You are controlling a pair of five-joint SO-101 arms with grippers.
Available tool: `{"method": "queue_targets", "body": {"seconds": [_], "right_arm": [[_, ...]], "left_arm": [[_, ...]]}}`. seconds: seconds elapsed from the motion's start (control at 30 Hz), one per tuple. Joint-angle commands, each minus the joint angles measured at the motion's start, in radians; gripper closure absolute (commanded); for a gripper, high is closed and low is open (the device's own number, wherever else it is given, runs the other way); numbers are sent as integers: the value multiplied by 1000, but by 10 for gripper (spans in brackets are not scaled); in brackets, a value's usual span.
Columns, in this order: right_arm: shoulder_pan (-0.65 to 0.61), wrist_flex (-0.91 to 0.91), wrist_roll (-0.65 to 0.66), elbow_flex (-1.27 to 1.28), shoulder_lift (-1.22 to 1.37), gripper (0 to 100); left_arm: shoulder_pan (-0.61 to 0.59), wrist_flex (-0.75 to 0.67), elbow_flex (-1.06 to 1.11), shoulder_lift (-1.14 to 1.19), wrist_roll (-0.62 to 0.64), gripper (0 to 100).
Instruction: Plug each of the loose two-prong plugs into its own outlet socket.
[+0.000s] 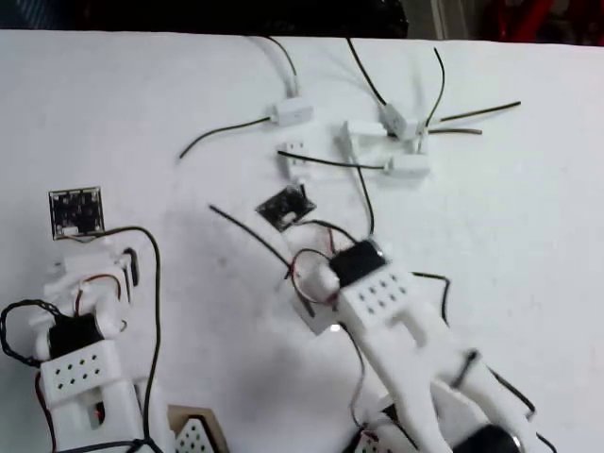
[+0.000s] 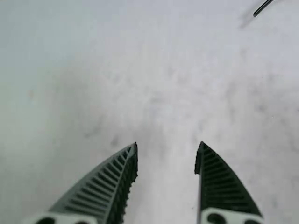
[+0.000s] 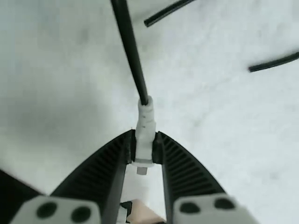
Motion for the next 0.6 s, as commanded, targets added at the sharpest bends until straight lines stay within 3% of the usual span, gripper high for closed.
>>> {"method": "queue_targets", "body": {"seconds": [0.0,0.37,0.57], "right_arm": [[7,-21,-25,-60,-159,981],[-7,-283,-261,-58,-240,981],[-162,-309,-298,-31,-266,981]], "left_arm": [[2,-21,-5,-21,6,792],[163,-41,-55,-22,28,792],[282,-35,-184,-22,222,792]]}}
